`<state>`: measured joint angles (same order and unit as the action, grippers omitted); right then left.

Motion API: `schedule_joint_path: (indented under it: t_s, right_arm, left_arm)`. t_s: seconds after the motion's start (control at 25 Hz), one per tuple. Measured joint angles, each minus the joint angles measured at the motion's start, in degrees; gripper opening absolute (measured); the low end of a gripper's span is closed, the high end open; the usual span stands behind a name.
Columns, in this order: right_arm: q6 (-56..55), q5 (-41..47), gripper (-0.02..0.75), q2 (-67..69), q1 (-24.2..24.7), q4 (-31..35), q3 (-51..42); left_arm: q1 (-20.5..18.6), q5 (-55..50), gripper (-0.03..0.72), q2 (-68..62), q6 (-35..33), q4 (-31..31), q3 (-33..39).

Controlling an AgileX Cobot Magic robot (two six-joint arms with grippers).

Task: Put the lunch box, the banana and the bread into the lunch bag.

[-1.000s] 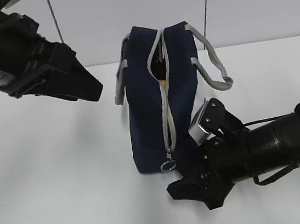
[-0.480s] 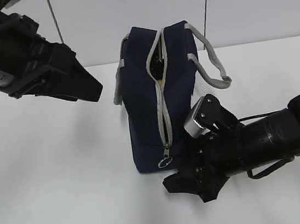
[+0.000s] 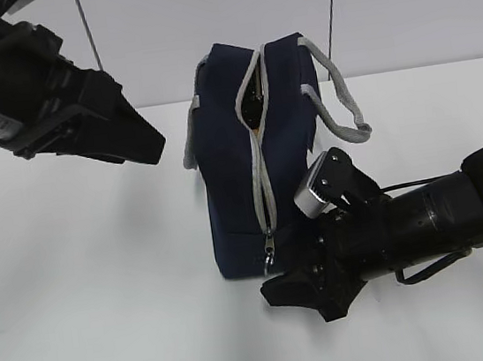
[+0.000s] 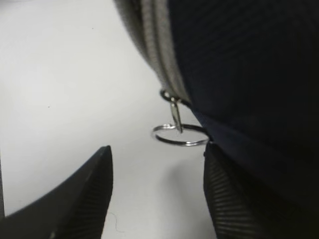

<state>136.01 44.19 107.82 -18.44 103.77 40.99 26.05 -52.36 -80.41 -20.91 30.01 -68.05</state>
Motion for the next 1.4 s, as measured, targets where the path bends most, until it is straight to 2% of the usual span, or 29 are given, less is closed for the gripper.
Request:
schedule_joint_path:
  t_s: [1.08, 1.28, 1.4]
  right_arm:
    - [0.1, -2.2, 0.433, 1.3, 0.0, 0.0, 2.3]
    - [0.1, -2.4, 0.344, 2.1, 0.0, 0.0, 2.3]
    - [0.1, -2.4, 0.323, 2.1, 0.0, 0.0, 2.3]
  left_arm:
    - [0.0, -0.3, 0.361, 0.0, 0.0, 0.0, 0.0]
    - [0.0, -0.3, 0.361, 0.0, 0.0, -0.1, 0.0]
    - [0.0, -0.3, 0.361, 0.0, 0.0, -0.1, 0.0]
